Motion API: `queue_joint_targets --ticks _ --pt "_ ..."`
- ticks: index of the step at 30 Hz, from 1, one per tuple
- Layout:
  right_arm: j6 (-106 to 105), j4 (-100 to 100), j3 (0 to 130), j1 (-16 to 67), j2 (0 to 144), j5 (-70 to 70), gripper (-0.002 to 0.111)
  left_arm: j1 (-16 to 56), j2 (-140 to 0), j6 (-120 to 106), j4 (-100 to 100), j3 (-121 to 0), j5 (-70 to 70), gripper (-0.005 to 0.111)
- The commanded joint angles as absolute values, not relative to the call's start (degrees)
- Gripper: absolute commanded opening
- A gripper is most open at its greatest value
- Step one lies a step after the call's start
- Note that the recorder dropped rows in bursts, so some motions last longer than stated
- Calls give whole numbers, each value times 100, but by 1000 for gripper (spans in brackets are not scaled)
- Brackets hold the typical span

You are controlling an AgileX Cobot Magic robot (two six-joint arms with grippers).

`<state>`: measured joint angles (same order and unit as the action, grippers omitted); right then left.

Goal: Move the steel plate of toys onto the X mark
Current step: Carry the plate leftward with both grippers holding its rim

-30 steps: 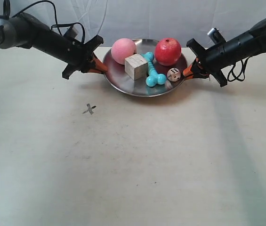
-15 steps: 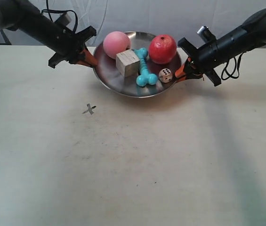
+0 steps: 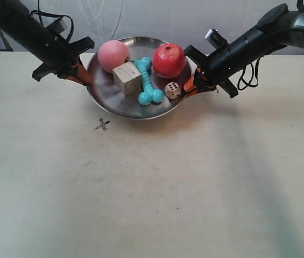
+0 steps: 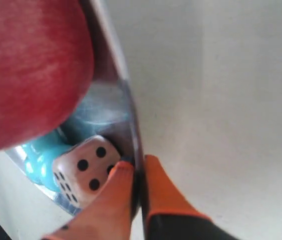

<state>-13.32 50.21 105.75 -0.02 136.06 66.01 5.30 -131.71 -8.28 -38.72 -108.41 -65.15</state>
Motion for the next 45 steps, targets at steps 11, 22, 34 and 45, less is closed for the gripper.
queue_joint_targets --ticks 11,22,34,45 --pt "-1466 5508 10599 1170 13458 6996 -1 249 -11738 -923 -3714 -8609 -6859 0" --pt "-1035 4554 10599 1666 13468 6996 -1 -113 -11426 -1025 -3277 -7430 -6659 0" --pt "-1025 4545 10599 1816 13788 6893 -1 -113 -11426 -1013 -2494 -7082 -6066 0" --pt "-1025 4368 10599 1890 13842 6413 -1 -113 -11468 -1013 -2160 -7082 -5656 0"
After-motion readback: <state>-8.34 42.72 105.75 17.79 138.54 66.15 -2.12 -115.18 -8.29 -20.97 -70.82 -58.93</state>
